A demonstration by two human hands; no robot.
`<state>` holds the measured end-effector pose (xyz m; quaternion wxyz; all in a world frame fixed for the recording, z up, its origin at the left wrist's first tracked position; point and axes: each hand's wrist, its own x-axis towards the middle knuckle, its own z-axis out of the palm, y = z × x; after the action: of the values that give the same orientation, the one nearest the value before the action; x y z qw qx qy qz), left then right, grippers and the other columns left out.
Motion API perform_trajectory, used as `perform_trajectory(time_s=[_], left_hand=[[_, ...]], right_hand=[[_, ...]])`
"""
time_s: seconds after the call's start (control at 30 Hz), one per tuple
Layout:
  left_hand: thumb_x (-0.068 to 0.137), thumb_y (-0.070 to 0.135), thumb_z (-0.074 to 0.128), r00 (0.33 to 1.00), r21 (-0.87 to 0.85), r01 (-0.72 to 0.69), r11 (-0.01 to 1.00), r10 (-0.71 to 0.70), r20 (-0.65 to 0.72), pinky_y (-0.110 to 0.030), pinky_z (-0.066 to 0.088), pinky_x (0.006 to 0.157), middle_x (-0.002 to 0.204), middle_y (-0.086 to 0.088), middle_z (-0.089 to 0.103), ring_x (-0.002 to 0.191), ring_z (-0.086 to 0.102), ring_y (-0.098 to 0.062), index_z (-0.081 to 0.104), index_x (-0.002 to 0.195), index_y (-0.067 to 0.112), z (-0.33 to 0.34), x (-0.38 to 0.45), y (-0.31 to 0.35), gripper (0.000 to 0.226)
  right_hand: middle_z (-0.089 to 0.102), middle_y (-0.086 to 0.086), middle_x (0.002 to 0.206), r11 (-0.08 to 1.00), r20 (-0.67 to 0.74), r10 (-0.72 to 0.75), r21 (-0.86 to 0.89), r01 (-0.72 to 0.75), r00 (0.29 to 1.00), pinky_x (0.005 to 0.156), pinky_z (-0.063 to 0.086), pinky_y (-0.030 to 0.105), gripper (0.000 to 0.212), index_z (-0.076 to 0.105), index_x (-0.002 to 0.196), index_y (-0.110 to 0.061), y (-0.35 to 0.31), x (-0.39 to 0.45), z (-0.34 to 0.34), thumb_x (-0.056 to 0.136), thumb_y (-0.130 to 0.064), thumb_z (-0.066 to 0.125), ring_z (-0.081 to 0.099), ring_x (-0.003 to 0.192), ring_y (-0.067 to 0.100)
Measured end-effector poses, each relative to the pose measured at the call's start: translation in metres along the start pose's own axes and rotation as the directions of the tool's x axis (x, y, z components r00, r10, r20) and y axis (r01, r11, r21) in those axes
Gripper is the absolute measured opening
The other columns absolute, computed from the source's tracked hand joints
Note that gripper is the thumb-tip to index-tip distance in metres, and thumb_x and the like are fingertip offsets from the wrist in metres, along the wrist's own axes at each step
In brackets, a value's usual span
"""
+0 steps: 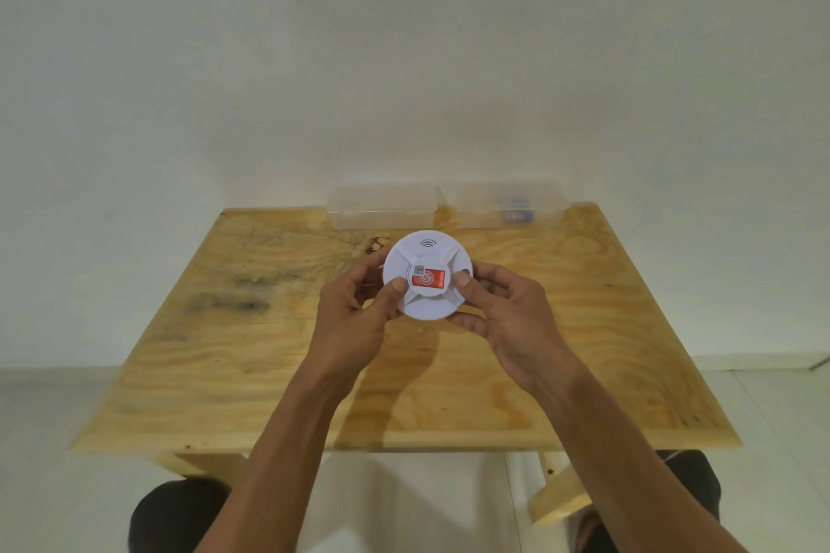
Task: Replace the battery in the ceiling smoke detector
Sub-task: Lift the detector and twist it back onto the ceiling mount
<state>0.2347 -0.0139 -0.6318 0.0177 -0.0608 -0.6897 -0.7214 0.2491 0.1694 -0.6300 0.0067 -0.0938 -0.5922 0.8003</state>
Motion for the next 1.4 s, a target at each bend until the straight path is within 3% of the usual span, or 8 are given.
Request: perform_trajectory(time_s=[0.33, 1.0, 1.2, 1.4], left_hand=[[0.095, 0.006, 0.068, 1.0, -0.015, 0.009, 1.0, -0.009, -0.02, -0.045, 0.062, 0.084, 0.11, 0.0, 0.078, 0.104, 0.071, -0.028, 0.069, 0.117, 0.032, 0.008, 0.0, 0.0, 0.034], [0.094, 0.005, 0.068, 1.0, -0.052, 0.023, 0.998, -0.024, -0.02, -0.038, 0.062, 0.082, 0.108, -0.001, 0.078, 0.104, 0.072, -0.029, 0.07, 0.117, 0.029, 0.009, 0.0, 0.005, 0.033], [0.094, 0.005, 0.068, 1.0, -0.045, 0.016, 0.999, -0.017, -0.023, -0.044, 0.062, 0.084, 0.111, -0.003, 0.077, 0.104, 0.071, -0.033, 0.07, 0.122, 0.025, 0.01, 0.002, 0.006, 0.034], [0.094, 0.006, 0.068, 0.999, -0.054, 0.024, 0.998, -0.025, -0.025, -0.038, 0.062, 0.081, 0.109, -0.004, 0.078, 0.103, 0.071, -0.033, 0.07, 0.122, 0.024, 0.012, 0.005, 0.007, 0.033]], right_hand=[[0.074, 0.017, 0.107, 1.0, -0.027, 0.02, 0.017, -0.02, 0.999, 0.082, 0.061, 0.045, 0.022, 0.069, 0.111, -0.003, -0.003, -0.001, -0.003, 0.091, -0.01, 0.069, 0.074, 0.097, 0.029], [0.075, 0.018, 0.105, 1.0, -0.023, 0.026, 0.009, -0.026, 0.999, 0.075, 0.061, 0.041, 0.023, 0.069, 0.11, 0.0, -0.011, 0.001, -0.003, 0.09, -0.009, 0.071, 0.075, 0.093, 0.03], [0.075, 0.018, 0.103, 0.999, -0.025, 0.041, 0.025, -0.04, 0.999, 0.073, 0.061, 0.04, 0.022, 0.07, 0.11, 0.001, -0.013, 0.002, -0.004, 0.089, -0.009, 0.071, 0.075, 0.092, 0.03], [0.076, 0.017, 0.099, 0.999, -0.025, 0.037, 0.026, -0.036, 0.999, 0.069, 0.06, 0.037, 0.022, 0.069, 0.109, 0.001, -0.018, 0.002, -0.004, 0.089, -0.008, 0.071, 0.076, 0.087, 0.027]])
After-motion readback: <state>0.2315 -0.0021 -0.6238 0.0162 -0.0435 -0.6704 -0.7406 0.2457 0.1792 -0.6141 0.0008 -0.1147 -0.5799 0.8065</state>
